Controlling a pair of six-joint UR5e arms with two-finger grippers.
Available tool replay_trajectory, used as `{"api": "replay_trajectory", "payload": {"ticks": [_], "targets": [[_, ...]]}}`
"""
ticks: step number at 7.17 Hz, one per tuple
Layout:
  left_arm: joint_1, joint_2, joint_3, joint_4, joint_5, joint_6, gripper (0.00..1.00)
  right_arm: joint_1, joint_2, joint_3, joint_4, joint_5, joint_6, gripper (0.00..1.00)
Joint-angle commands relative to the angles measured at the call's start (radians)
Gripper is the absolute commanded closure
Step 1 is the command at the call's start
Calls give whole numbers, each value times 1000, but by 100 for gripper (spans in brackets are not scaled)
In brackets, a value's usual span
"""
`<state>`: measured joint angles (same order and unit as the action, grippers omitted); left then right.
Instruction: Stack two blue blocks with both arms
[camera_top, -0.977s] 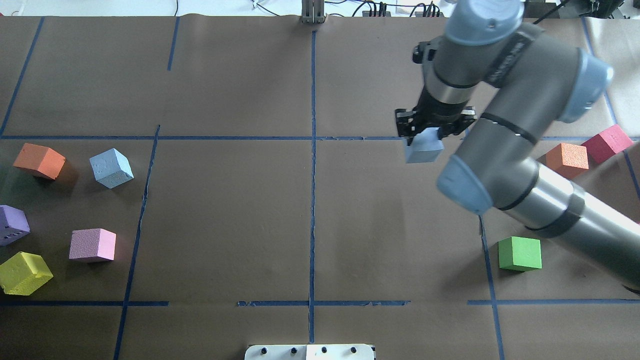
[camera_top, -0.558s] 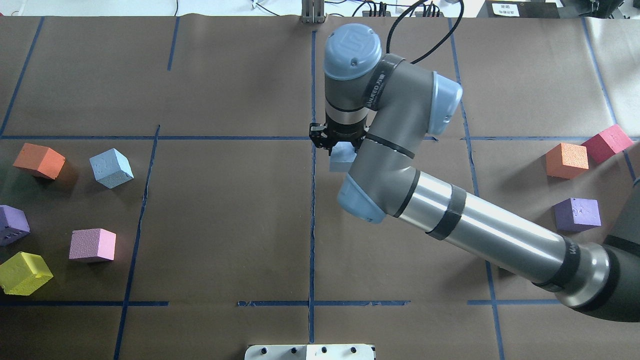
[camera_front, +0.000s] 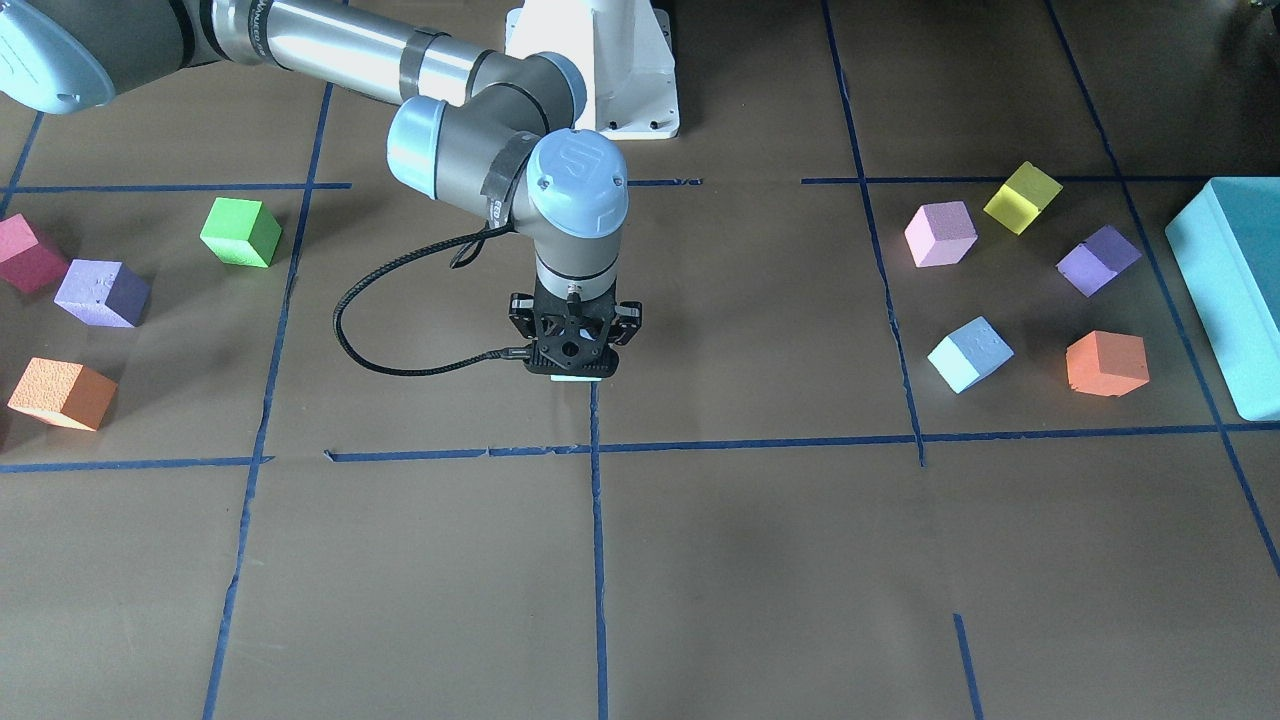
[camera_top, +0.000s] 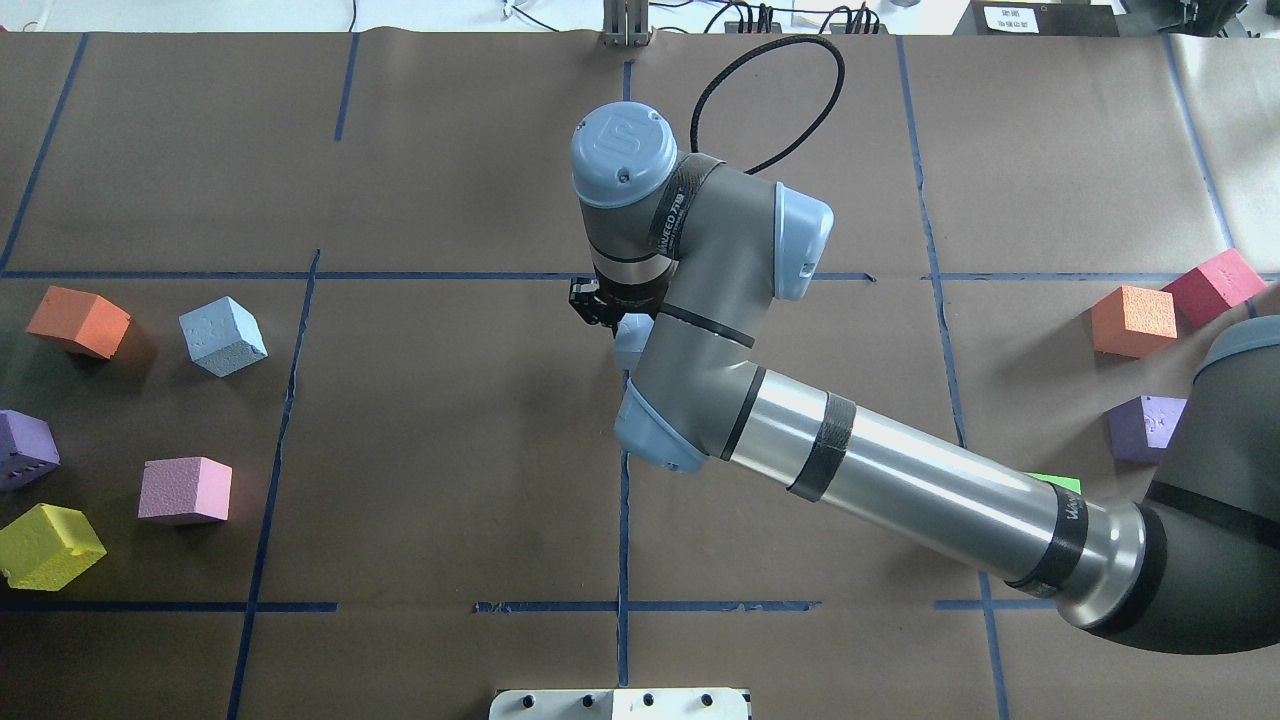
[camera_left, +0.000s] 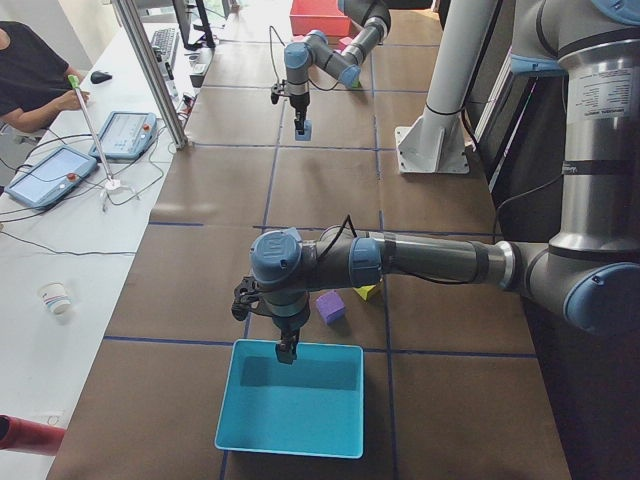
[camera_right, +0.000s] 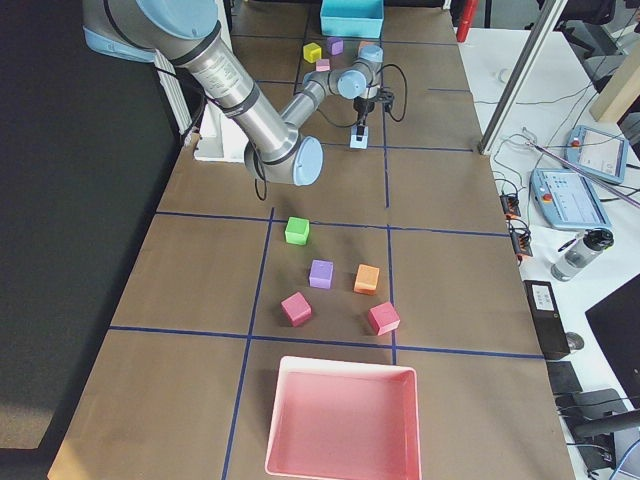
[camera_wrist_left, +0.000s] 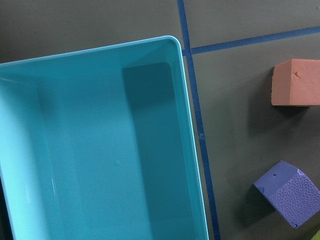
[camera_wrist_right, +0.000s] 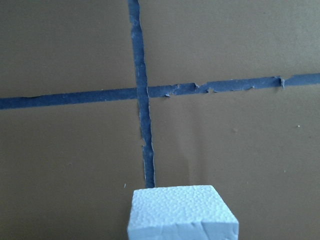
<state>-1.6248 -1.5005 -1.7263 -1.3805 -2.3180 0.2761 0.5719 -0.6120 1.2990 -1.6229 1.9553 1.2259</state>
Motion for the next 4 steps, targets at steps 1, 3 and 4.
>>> {"api": "replay_trajectory", "payload": {"ticks": [1, 3, 4], "targets": [[-1, 0, 1, 1, 0, 2, 0, -20, 6, -39, 67, 1, 75, 96], [-1, 3, 1, 1, 0, 2, 0, -26, 6, -49, 69, -1, 75, 85], [-1, 3, 2, 1, 0, 2, 0, -27, 5, -50, 67, -1, 73, 39]]}}
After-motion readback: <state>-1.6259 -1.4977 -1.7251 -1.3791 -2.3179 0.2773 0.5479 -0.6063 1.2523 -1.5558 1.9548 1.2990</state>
